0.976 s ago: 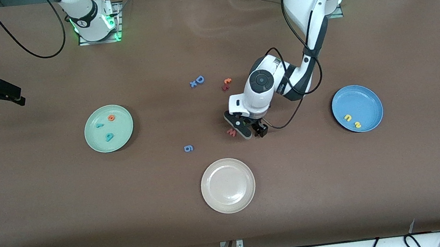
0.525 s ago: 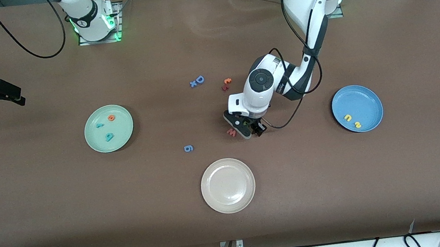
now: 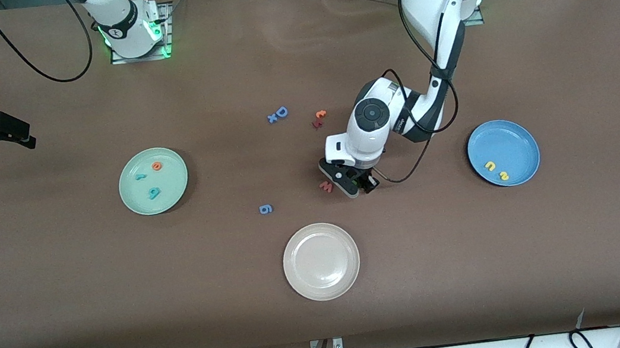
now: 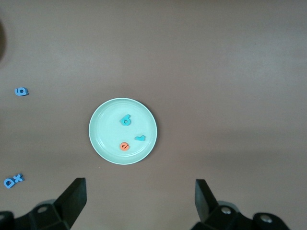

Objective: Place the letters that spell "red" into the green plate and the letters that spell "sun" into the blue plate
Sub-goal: 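Grasp the green 2 with the left gripper and lift it, then carry the green 2 to the blue plate and release it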

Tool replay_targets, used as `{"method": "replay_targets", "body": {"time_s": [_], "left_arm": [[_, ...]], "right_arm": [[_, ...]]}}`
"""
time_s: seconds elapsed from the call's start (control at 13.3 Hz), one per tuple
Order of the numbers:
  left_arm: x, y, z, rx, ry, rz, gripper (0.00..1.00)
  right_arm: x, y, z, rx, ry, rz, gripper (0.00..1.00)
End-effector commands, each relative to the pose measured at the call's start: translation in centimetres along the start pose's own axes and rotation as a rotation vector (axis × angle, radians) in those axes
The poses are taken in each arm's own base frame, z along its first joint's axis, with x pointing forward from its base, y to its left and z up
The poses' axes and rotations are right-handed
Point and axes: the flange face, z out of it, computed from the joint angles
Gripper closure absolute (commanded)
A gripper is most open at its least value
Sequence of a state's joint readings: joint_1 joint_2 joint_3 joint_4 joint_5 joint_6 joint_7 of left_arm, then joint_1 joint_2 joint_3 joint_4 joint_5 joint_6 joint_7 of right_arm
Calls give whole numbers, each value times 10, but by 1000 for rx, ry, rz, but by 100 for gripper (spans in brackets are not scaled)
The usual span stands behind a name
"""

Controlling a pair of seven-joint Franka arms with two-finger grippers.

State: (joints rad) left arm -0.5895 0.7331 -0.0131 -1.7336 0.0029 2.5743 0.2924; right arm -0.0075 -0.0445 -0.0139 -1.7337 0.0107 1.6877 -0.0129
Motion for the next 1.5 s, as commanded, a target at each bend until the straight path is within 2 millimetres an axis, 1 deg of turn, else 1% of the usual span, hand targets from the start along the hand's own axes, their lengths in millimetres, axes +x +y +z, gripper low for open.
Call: {"method": "replay_targets", "body": {"time_s": [0.0,0.15,0.23,0.38,0.53,0.6,0.68,0.75,0.98,1.05,1.13,1.2,1.28,1.35,1.43], "left_arm": [[-12,-44,-18,39,-24,45,85],[-31,-94,-54,-9,-48,41,84],[-47,-125,-70,-34,-55,62,83],[-89,-187,-95,-76,-75,103,82],[-137,-239,-114,-113,-99,99,80],[-164,-261,-116,-140,-118,72,79],[-190,-276,-111,-159,-137,36,78],[-214,-289,-106,-172,-149,13,77],[-264,-294,-79,-233,-191,-33,75],[-273,-291,-71,-250,-204,-42,74],[-276,-289,-67,-256,-211,-55,70],[-278,-288,-64,-259,-216,-60,54],[-279,-286,-60,-265,-221,-64,1],[-280,-287,-62,-263,-219,-67,0],[-278,-293,-73,-249,-205,-68,0]], "right_arm": [[-1,-3,-6,18,-1,7,0],[-1,-3,-6,18,-3,7,0],[-2,-3,-5,20,-4,7,0],[-2,-3,-5,20,-4,7,0],[-2,-2,-5,20,-4,9,0],[-2,-1,-5,20,-6,10,0],[-2,-2,-5,20,-4,9,0],[-2,-2,-5,20,-6,9,0],[-2,-2,-5,20,-4,9,0],[-2,-1,-5,20,-4,10,0],[-1,-2,-4,20,-6,9,0],[-2,-1,-5,20,-6,10,0],[-2,-2,-5,20,-4,9,0],[-1,-2,-4,20,-6,9,0],[-1,-1,-4,20,-6,10,0]]}}
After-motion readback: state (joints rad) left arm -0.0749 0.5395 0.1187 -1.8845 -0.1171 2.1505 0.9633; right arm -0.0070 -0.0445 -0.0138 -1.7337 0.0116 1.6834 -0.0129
